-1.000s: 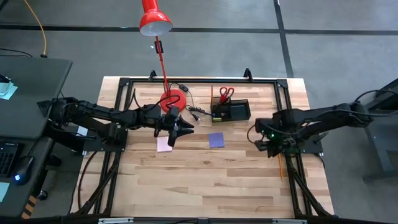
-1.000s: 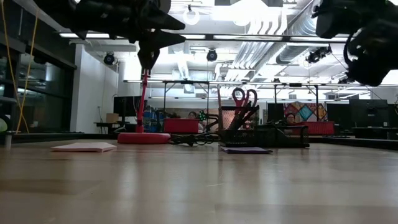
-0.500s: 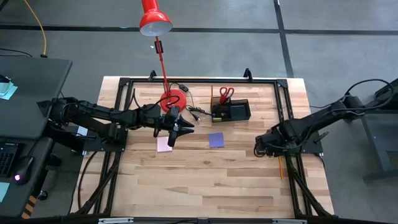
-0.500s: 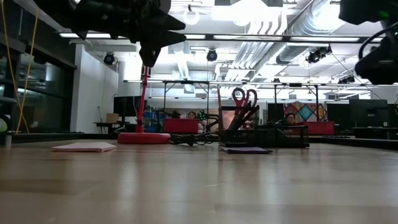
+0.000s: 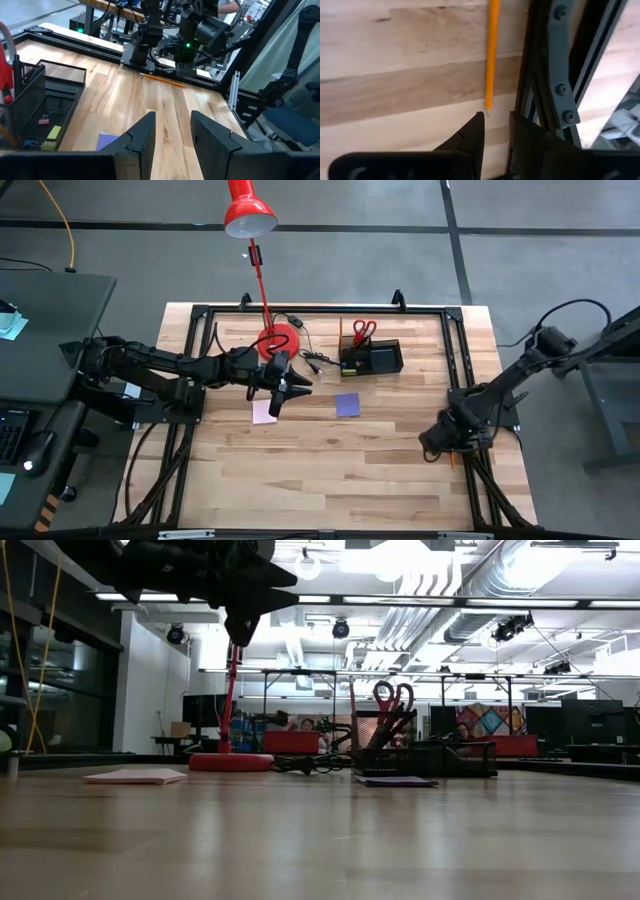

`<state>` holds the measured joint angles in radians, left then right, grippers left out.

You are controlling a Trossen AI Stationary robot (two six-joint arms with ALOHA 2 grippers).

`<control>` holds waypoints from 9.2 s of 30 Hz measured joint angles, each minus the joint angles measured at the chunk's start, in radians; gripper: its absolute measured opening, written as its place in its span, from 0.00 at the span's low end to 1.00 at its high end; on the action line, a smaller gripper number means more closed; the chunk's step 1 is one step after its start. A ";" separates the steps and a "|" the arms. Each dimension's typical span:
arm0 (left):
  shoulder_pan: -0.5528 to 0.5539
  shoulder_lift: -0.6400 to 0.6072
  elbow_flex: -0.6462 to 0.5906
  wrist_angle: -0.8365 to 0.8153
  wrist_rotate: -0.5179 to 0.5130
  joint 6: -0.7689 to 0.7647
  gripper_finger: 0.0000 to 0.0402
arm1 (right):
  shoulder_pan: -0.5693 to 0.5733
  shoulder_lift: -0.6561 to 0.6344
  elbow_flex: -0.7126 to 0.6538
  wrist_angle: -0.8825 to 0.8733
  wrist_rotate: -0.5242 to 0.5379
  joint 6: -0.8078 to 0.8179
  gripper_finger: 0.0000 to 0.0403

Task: Pick and place office supplies into organizer
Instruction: Put the orange pencil into the black desk organizer

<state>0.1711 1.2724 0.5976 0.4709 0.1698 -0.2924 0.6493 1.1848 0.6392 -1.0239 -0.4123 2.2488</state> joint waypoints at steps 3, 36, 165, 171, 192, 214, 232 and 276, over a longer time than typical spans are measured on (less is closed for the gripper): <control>0.000 0.000 0.000 0.000 0.002 0.000 0.28 | 0.044 0.000 0.000 0.023 0.020 0.088 0.21; 0.000 0.000 0.000 -0.002 0.002 -0.105 0.28 | 0.216 0.299 0.005 0.173 0.202 0.090 0.21; 0.000 0.005 0.000 -0.115 -0.055 -0.113 0.28 | -0.075 0.344 0.297 0.282 0.582 -0.991 0.34; -0.001 0.005 0.000 -0.115 -0.058 -0.136 0.28 | -0.089 0.343 0.297 0.073 0.389 -1.367 0.32; -0.002 0.005 0.000 -0.115 -0.029 -0.124 0.28 | -0.049 0.337 0.294 -0.017 0.385 -1.856 0.29; -0.001 0.005 0.000 -0.115 -0.066 -0.044 0.28 | -0.100 0.339 0.294 -0.029 0.209 -1.728 0.29; -0.001 0.005 0.000 -0.124 -0.084 -0.044 0.28 | -0.238 0.339 0.295 0.161 0.292 -0.965 0.29; -0.018 0.010 0.000 -0.113 0.215 0.116 0.28 | -0.068 0.826 1.119 -0.543 1.229 0.054 0.19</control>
<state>0.1534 1.2829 0.5972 0.3581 0.3850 -0.1768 0.5811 2.0110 1.7577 -1.5667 0.8166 2.3031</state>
